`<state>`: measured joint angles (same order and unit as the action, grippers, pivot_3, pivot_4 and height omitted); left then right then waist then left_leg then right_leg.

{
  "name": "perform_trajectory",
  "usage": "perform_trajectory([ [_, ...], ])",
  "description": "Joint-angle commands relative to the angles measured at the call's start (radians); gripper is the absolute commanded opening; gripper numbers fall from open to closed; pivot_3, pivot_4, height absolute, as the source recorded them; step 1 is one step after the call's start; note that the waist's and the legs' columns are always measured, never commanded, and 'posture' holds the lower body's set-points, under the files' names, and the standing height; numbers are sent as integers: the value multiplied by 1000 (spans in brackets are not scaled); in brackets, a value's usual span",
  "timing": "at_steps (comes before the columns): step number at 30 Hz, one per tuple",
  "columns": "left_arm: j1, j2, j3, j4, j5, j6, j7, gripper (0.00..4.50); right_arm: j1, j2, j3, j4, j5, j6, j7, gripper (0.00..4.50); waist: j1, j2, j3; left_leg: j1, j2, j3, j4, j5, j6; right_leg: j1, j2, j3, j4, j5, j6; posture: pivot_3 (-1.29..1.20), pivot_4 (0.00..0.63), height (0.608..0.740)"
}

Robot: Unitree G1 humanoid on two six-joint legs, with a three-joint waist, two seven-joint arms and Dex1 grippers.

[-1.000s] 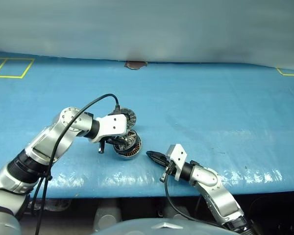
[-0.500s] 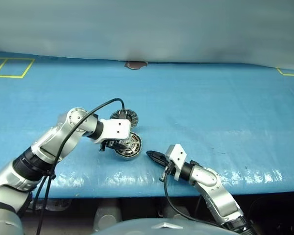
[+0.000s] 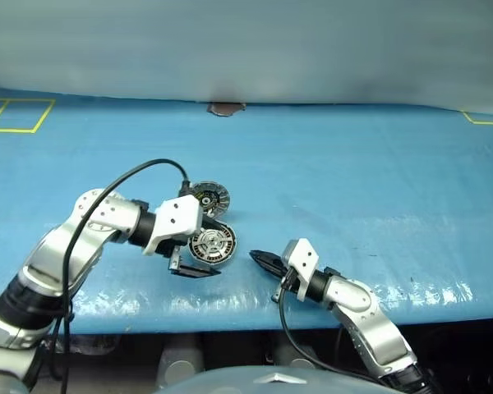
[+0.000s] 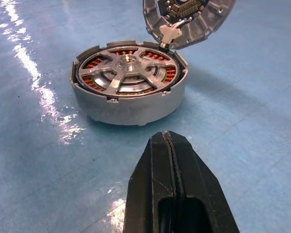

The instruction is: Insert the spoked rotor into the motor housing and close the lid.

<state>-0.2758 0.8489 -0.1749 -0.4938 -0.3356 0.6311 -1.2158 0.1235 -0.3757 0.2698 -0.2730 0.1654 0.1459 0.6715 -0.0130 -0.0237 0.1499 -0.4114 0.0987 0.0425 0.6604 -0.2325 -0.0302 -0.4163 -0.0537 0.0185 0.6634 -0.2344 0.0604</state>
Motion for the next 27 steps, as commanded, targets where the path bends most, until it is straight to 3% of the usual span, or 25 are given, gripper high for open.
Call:
perform_trajectory([
  [1,114,7,124,-82,-63,-15,51,3224,-38,-26,-20,-108,19,114,-11,0,2,0,0,0,0,0,0,0,0,0,0,0,0,0,0,0,150,740],
  [6,395,-132,303,-145,-107,-115,199,1489,-175,-60,18,-186,19,322,-1,0,1,0,0,0,0,1,2,0,0,1,0,1,-1,0,0,0,150,740],
  [10,577,-207,355,-165,-101,-198,260,168,-287,-52,80,-189,0,425,4,0,2,0,0,1,0,0,0,0,0,0,0,0,0,1,-2,0,150,740],
  [11,609,-222,361,-168,-93,-214,280,39,-310,-38,93,-184,2,439,2,0,4,0,0,0,0,0,0,0,0,0,0,0,0,1,-3,0,150,740],
  [17,727,-276,389,-119,-91,-264,344,39,-419,95,182,-74,-9,456,-19,0,1,0,0,0,0,-1,0,0,0,0,0,0,-1,1,-3,0,150,740],
  [27,701,-261,380,-98,-130,-278,358,39,-425,177,206,124,-48,391,-58,0,-1,1,0,0,0,0,-1,0,0,-1,0,0,-1,2,-4,0,150,740],
])
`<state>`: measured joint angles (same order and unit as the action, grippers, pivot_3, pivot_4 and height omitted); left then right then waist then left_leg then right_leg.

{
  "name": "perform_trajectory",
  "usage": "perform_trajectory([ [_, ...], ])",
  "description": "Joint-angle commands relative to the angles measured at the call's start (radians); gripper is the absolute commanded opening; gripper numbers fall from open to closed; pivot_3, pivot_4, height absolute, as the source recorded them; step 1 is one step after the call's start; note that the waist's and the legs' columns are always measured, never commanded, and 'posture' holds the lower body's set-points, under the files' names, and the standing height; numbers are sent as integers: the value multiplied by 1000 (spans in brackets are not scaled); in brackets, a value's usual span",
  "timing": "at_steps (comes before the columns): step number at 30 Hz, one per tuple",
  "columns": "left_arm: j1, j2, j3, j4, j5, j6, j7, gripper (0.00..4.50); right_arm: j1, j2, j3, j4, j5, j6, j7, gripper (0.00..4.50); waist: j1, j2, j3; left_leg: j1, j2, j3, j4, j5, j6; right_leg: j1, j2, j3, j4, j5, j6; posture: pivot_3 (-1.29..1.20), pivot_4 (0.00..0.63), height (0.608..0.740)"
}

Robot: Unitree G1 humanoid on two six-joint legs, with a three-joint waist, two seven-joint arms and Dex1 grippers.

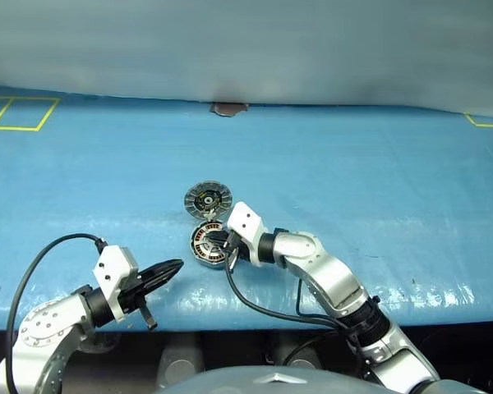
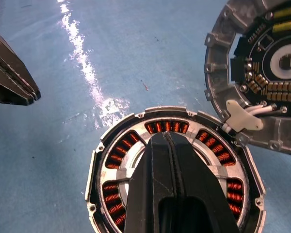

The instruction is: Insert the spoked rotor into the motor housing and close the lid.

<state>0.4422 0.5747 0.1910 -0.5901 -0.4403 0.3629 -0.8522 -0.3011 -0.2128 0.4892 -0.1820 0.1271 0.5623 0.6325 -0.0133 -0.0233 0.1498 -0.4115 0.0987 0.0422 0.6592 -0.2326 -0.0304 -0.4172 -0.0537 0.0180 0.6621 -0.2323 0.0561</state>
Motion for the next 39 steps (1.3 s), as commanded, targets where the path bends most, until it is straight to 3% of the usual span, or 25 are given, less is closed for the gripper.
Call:
perform_trajectory([
  [1,-23,18,13,0,-30,-6,-9,39,1,11,-15,47,-16,-26,-22,0,-1,0,0,0,0,0,0,0,0,0,0,0,0,0,0,0,150,740],
  [12,-122,43,90,72,-80,-23,-5,39,38,-47,-44,-183,67,22,49,0,1,1,0,-1,0,0,-1,0,0,-1,0,0,-1,0,0,0,150,740],
  [19,-349,87,122,354,-98,-9,-33,39,168,-162,-79,-305,125,-34,108,0,5,0,0,-1,0,0,-2,0,0,0,0,-1,-2,-2,2,0,150,740],
  [23,-586,110,75,601,-66,-17,-86,39,279,-188,-122,-293,120,-124,88,0,5,-1,0,0,0,0,-2,0,0,0,0,-1,-2,-2,2,0,150,740],
  [30,-994,52,-107,1039,68,-121,-227,39,441,-184,-114,-279,88,-222,39,0,5,-2,-1,-1,-1,-1,-2,0,0,1,0,-2,-3,0,0,0,150,740],
  [39,-1262,-65,-276,1352,162,-141,-504,39,536,-164,-112,-293,59,-248,-38,0,1,-3,0,-3,-1,-3,-2,0,0,0,1,-2,-3,0,0,0,150,740],
])
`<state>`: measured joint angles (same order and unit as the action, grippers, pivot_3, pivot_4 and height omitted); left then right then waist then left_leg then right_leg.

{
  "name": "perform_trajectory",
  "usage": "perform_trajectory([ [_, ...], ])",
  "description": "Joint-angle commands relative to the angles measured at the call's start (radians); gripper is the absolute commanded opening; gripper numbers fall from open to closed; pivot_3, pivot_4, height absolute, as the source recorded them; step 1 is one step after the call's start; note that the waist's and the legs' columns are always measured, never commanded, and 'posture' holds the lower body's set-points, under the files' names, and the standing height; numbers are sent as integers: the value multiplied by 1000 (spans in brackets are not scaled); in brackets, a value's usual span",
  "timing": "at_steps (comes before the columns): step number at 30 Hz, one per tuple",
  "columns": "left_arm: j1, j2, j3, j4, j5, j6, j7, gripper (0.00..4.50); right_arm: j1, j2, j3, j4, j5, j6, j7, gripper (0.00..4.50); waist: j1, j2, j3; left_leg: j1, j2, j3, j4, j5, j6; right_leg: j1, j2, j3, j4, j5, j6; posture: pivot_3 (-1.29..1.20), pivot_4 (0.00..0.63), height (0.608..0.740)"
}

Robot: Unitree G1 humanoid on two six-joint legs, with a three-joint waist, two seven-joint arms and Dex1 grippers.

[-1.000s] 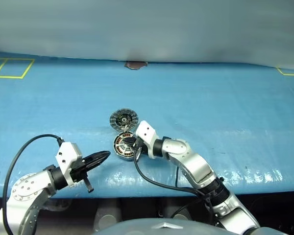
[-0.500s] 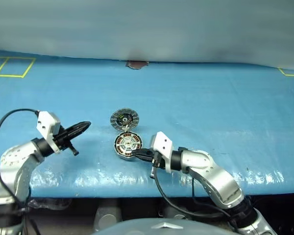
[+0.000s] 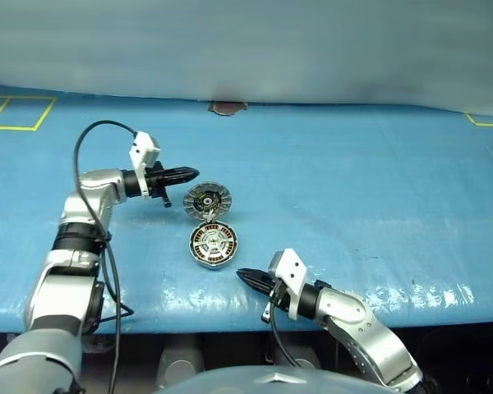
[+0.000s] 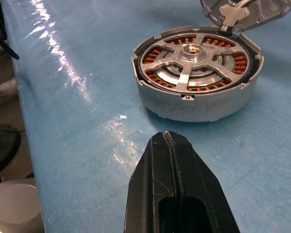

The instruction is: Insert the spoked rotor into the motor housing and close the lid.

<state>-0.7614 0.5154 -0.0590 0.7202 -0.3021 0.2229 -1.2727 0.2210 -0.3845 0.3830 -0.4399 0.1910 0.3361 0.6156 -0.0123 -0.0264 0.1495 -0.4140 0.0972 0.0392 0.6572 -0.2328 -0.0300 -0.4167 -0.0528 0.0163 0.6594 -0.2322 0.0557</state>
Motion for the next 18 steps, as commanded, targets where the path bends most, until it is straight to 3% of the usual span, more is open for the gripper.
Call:
perform_trajectory([
  [1,-76,-8,-41,59,31,14,-120,39,20,10,-9,-38,-9,-20,-34,0,-1,0,0,0,0,0,0,0,0,0,0,0,0,0,0,0,150,740],
  [8,-117,19,-151,67,87,104,-329,39,39,13,-31,-27,-31,-23,-85,0,0,0,0,-1,0,-1,0,0,0,0,0,0,0,0,0,0,150,740],
  [18,-15,65,-321,-141,3,106,-342,39,12,16,-26,-15,-27,-12,-85,0,2,-1,0,-1,0,-2,0,0,0,0,0,0,0,-1,-1,0,150,740],
])
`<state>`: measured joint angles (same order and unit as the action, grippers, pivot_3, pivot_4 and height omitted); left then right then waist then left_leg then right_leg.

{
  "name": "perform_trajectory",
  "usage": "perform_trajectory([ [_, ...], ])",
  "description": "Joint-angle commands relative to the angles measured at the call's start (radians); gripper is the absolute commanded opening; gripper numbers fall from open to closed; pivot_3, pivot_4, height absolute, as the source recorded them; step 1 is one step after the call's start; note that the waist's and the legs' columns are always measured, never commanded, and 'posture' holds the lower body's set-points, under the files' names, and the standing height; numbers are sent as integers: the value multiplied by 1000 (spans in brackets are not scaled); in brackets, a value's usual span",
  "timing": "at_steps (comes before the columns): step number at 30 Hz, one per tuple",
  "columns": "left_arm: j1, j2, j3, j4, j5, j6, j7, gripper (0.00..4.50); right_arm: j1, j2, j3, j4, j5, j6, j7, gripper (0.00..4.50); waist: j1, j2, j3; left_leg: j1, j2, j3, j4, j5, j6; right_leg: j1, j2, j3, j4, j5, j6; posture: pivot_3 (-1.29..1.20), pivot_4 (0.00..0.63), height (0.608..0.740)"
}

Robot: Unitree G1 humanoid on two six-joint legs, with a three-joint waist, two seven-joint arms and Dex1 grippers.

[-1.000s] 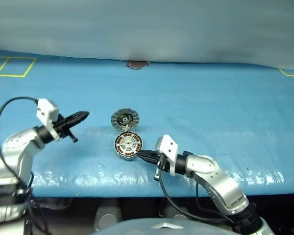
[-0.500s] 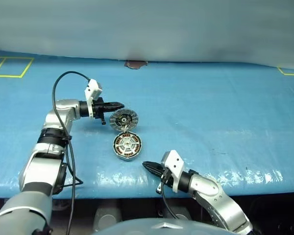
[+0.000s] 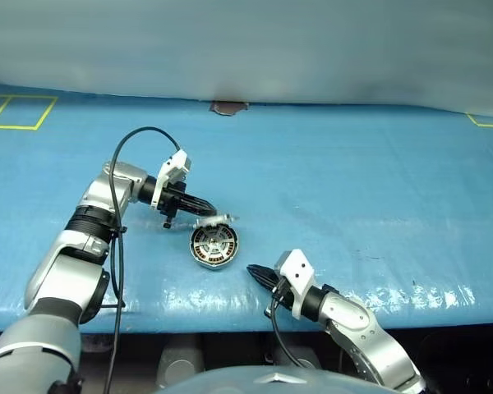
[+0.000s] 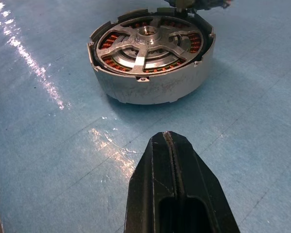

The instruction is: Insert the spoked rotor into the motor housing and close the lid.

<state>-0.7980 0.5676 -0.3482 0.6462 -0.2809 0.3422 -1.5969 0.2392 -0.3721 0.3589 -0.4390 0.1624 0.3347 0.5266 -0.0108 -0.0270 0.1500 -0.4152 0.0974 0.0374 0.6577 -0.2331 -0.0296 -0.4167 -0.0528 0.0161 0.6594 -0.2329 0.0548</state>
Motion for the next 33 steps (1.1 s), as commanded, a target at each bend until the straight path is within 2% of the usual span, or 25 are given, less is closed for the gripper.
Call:
perform_trajectory([
  [1,32,16,-44,-79,-18,-22,-17,39,-10,4,0,-14,1,-9,5,0,0,0,0,0,0,0,0,0,0,0,0,0,0,0,0,0,150,740],
  [9,96,81,-110,-177,1,-89,-17,39,-20,43,-22,-27,-9,37,-67,0,0,0,0,1,0,0,1,0,0,1,0,0,1,0,1,0,150,740],
  [15,217,117,57,-408,-41,-90,69,39,-80,109,-79,-150,39,129,-135,0,0,1,0,0,0,0,2,0,0,0,0,0,2,0,0,0,150,740],
  [18,342,139,151,-584,-82,-67,161,0,-127,94,-74,-187,20,177,-148,549,-1,1,0,0,0,0,2,0,0,0,0,0,1,0,0,0,150,740],
  [22,529,150,241,-774,-85,-78,291,0,-191,85,-54,-192,26,222,-136,1825,-2,2,1,1,0,0,0,0,0,0,0,0,1,0,0,0,150,740],
  [30,896,0,417,-1021,-96,-161,613,0,-328,108,14,-55,29,217,-64,4470,1,2,1,2,1,0,1,0,0,1,0,0,1,-1,2,0,150,740],
  [33,1016,-48,450,-1082,-82,-183,704,0,-379,126,38,11,35,205,-25,4470,-1,3,1,2,1,0,1,0,0,1,0,0,1,-1,1,0,150,740],
])
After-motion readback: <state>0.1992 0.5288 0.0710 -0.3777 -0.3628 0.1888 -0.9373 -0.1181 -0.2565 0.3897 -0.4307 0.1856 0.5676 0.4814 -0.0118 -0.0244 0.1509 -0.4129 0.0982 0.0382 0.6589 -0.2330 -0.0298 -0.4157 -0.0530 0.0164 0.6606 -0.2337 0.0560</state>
